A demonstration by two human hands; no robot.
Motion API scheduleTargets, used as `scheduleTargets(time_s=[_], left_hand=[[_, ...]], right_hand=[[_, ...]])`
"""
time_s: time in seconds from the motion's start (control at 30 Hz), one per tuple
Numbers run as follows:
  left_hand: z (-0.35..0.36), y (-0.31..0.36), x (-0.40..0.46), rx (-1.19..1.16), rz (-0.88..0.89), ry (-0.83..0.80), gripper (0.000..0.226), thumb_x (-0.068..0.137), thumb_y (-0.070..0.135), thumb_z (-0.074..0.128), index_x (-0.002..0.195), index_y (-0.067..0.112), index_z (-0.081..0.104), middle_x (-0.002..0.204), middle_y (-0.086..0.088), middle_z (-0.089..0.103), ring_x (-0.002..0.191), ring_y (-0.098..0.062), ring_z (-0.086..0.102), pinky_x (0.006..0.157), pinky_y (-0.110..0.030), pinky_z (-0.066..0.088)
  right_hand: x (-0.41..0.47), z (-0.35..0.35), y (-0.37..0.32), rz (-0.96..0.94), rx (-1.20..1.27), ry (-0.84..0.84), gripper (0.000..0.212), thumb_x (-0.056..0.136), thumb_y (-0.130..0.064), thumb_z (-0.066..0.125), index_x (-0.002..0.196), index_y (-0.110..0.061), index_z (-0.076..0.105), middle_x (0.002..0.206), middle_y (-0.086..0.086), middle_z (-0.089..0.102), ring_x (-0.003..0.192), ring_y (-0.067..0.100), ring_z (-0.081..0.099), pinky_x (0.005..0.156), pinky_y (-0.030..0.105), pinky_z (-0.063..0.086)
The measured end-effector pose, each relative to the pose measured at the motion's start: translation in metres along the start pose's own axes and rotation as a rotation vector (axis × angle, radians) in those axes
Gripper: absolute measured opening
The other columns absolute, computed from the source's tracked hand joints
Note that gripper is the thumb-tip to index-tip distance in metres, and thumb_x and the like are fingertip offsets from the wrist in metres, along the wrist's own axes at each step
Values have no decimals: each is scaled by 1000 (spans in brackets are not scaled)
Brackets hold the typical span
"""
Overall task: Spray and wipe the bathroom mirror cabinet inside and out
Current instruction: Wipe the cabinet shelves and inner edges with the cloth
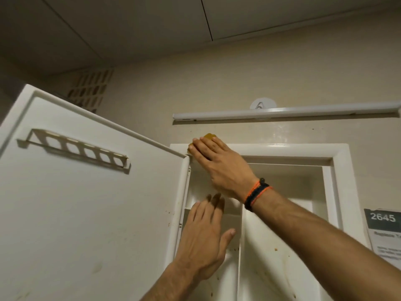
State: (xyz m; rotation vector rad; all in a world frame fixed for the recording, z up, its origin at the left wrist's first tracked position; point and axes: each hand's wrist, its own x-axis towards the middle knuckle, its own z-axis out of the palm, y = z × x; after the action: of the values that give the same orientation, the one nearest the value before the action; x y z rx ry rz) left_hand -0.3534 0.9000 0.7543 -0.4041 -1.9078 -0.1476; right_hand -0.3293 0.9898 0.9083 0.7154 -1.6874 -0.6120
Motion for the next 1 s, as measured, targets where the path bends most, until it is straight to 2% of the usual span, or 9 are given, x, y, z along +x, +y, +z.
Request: scheduleTargets(time_s=[0.1,0.2,0.33,0.43,0.67,0.77,0.87,1.0], left_hand=[[-2,0,1,15,7,0,71,95,56,17,155,17,18,160,0,19,149,-13,7,122,-35,2],[-2,-1,0,32,15,-1,70,97,58,12,154,18,18,160,2,19,148,-13,9,122,-33,0],[1,-3,-1,0,21,8,72,97,62,7,154,20,18,160,4,18,149,-12,8,122,-32,1],[2,-6,-2,-13,27,0,74,96,64,3,155,21,14,161,5,15,149,-10,4,122,-33,1],[2,-2,-2,-14,24,39,70,96,53,22,155,16,19,161,2,18,149,-13,11,122,-40,3],[3,-1,-2,-9,35,47,69,97,53,24,155,16,20,161,2,18,149,-14,11,123,-37,-1],[5,-1,-2,-4,25,39,69,97,54,22,155,18,18,161,4,17,149,-12,9,122,-34,-3],[6,0,-2,8,11,30,63,99,54,21,148,17,33,156,3,29,145,-16,23,120,-36,9]], right_hand=[[15,1,-8,-43,-37,-13,65,99,-16,24,156,-17,-6,164,7,-7,151,22,-7,123,38,-8],[4,0,3,-67,-25,-13,65,98,-14,25,156,-19,-6,164,4,-7,151,20,-7,119,34,-14],[-16,-2,18,-83,-25,-24,67,91,-16,14,156,-21,-5,163,2,-7,151,18,-8,117,33,-15],[-11,-1,18,-81,-27,-38,65,96,-17,20,155,-21,-6,163,3,-8,151,19,-9,119,34,-13],[51,-15,1,-140,38,-105,54,105,-21,24,157,-19,10,164,4,11,150,21,12,123,35,7],[63,-20,5,-193,45,-167,53,105,-20,25,157,-20,10,164,5,12,149,22,16,122,36,14],[53,-20,10,-202,34,-147,56,103,-17,25,157,-20,9,164,5,11,149,22,16,122,36,13],[12,-16,26,-149,-5,-120,65,97,-11,23,157,-24,2,164,1,3,151,18,7,124,36,4]])
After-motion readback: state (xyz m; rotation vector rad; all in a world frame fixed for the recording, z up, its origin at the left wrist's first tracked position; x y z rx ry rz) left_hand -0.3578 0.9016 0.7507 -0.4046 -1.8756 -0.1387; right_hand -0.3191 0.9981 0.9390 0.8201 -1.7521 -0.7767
